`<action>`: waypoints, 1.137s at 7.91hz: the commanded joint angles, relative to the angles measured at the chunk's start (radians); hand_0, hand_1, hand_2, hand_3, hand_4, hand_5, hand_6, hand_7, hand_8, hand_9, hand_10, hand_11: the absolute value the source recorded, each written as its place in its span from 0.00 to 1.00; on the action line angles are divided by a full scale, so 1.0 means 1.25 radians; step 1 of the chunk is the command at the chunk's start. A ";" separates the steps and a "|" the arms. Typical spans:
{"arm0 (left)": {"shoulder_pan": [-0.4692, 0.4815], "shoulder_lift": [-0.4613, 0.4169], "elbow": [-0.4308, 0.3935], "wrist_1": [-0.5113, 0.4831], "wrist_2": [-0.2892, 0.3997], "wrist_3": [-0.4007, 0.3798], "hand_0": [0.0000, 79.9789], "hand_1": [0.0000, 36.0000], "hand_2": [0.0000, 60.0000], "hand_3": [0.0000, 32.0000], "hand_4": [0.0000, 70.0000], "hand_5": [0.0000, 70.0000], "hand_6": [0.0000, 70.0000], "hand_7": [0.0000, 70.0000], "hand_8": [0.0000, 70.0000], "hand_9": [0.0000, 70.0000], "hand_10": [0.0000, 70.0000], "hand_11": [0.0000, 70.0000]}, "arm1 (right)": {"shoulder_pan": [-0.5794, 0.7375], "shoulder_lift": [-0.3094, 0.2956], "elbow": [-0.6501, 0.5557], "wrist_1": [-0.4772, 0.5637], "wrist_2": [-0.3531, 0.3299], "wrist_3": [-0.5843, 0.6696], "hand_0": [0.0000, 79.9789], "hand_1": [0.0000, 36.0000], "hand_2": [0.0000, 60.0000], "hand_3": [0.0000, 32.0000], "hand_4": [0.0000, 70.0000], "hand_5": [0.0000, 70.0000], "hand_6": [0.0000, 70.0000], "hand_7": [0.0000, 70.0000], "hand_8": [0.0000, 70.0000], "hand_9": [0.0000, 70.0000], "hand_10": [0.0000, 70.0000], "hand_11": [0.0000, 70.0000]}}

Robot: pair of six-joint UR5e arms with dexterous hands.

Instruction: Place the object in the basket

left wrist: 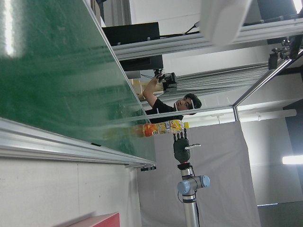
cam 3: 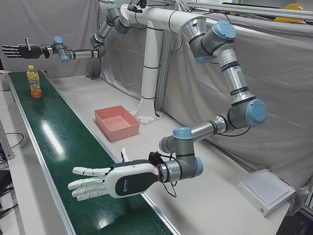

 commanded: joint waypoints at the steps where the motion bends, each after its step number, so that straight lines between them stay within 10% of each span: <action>1: 0.048 -0.006 -0.001 0.001 -0.001 0.002 1.00 0.25 0.00 0.00 0.16 0.14 0.00 0.00 0.00 0.00 0.01 0.06 | 0.000 0.000 0.000 0.000 0.000 0.000 0.00 0.00 0.00 0.00 0.00 0.00 0.00 0.00 0.00 0.00 0.00 0.00; 9: 0.048 -0.011 0.001 0.001 -0.002 0.004 1.00 0.21 0.00 0.00 0.14 0.12 0.00 0.00 0.01 0.00 0.02 0.06 | 0.000 0.000 0.000 0.000 0.000 0.000 0.00 0.00 0.00 0.00 0.00 0.00 0.00 0.00 0.00 0.00 0.00 0.00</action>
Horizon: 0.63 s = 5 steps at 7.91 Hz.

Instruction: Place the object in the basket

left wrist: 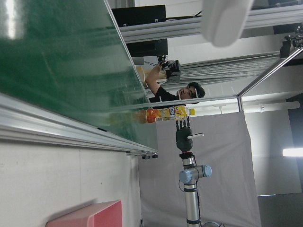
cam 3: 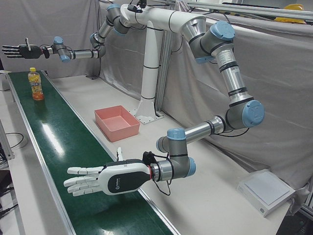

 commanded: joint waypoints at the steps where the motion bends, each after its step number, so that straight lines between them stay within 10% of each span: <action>1: 0.000 0.000 0.000 0.000 0.000 0.000 1.00 0.21 0.00 0.00 0.14 0.12 0.00 0.00 0.01 0.00 0.02 0.07 | 0.000 0.000 0.001 0.000 0.000 0.000 0.00 0.00 0.00 0.00 0.00 0.00 0.00 0.00 0.00 0.00 0.00 0.00; 5: -0.003 0.000 0.000 0.000 0.000 0.000 1.00 0.22 0.00 0.00 0.13 0.12 0.00 0.00 0.00 0.00 0.03 0.07 | 0.000 0.000 0.000 0.000 0.001 0.000 0.00 0.00 0.00 0.00 0.00 0.00 0.00 0.00 0.00 0.00 0.00 0.00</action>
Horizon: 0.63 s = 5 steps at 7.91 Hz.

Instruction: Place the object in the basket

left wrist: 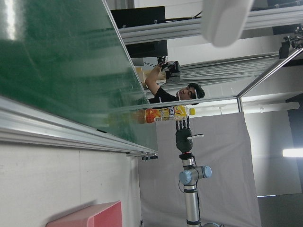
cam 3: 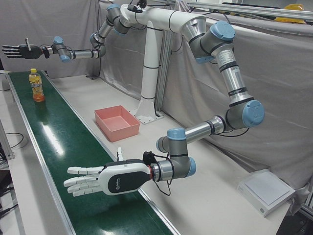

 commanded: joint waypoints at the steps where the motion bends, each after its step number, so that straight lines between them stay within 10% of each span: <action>1: -0.005 0.000 0.000 0.000 0.000 0.001 1.00 0.21 0.00 0.00 0.13 0.11 0.00 0.00 0.00 0.00 0.03 0.08 | 0.000 0.000 -0.001 0.000 0.000 0.000 0.00 0.00 0.00 0.00 0.00 0.00 0.00 0.00 0.00 0.00 0.00 0.00; 5: -0.006 0.000 -0.001 0.000 -0.001 0.001 1.00 0.22 0.00 0.00 0.14 0.11 0.00 0.00 0.01 0.00 0.03 0.08 | 0.000 0.000 -0.001 0.000 0.000 0.000 0.00 0.00 0.00 0.00 0.00 0.00 0.00 0.00 0.00 0.00 0.00 0.00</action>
